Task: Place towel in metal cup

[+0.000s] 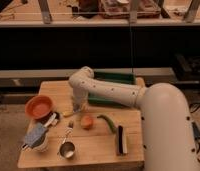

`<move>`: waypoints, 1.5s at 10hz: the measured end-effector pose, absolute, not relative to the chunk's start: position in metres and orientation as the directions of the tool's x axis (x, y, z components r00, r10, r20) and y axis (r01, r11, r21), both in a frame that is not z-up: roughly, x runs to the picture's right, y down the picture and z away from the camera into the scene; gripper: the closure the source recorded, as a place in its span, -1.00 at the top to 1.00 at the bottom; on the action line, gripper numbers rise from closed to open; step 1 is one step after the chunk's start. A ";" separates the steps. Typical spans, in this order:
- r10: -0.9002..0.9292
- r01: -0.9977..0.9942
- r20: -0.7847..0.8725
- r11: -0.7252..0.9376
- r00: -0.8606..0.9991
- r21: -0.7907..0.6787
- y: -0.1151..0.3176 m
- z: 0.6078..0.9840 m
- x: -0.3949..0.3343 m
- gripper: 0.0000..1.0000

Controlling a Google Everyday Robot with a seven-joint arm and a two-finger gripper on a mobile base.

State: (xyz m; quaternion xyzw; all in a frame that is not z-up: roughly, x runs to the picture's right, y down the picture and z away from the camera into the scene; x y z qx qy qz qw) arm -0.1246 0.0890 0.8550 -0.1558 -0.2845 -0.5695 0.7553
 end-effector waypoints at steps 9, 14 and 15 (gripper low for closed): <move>-0.655 0.864 0.733 0.247 -0.184 0.438 0.129 0.751 -0.134 -1.00; -0.583 0.852 0.730 0.119 -0.356 0.511 0.167 0.712 -0.158 -1.00; -0.571 0.857 0.730 0.085 -0.376 0.508 0.185 0.696 -0.165 -1.00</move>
